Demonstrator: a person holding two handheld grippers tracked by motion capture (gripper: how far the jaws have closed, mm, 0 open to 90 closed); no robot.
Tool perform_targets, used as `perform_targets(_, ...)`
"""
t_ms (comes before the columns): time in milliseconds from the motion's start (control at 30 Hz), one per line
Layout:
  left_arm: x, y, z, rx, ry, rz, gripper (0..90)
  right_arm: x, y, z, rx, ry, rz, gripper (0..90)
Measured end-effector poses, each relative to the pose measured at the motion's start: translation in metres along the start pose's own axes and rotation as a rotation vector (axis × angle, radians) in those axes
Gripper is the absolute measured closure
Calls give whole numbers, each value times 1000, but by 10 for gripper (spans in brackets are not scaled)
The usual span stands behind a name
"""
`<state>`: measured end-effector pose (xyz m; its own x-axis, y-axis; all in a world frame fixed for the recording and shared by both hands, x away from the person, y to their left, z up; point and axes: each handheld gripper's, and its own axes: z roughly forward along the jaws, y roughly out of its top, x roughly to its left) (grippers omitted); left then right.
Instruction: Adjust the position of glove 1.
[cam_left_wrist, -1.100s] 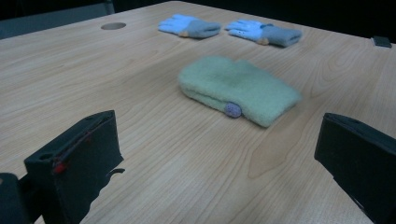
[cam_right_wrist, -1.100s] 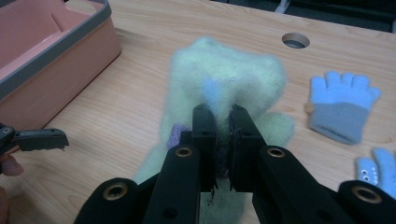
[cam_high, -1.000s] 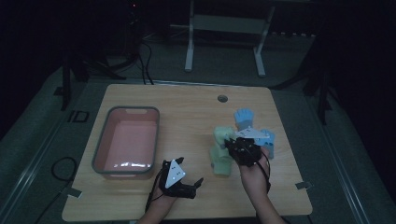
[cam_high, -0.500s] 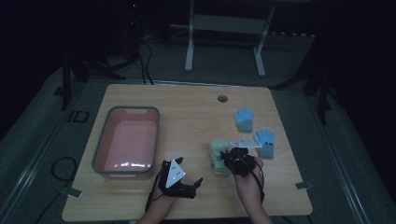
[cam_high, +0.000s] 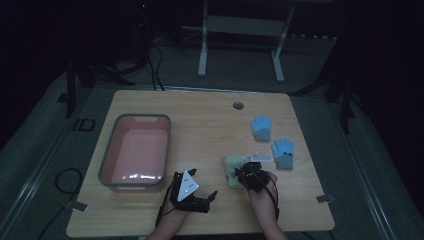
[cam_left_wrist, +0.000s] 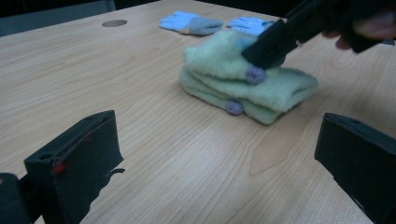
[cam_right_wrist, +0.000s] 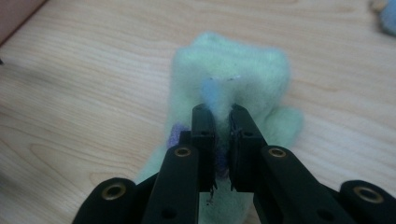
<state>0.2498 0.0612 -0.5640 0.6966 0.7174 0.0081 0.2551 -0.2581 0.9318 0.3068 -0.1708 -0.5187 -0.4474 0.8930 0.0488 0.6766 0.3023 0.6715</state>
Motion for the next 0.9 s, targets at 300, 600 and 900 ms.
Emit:
perform_targets(300, 0, 0, 1, 11, -18, -4, 6, -2, -5, 9, 9, -5, 0, 800)
perform_targets(600, -2, 2, 4, 49, 16, 1, 6, -6, 2, -7, -34, 28, -11, 620)
perform_targets(900, -3, 4, 8, 99, 29, -20, 6, -27, 12, -15, -59, 95, -52, 291)
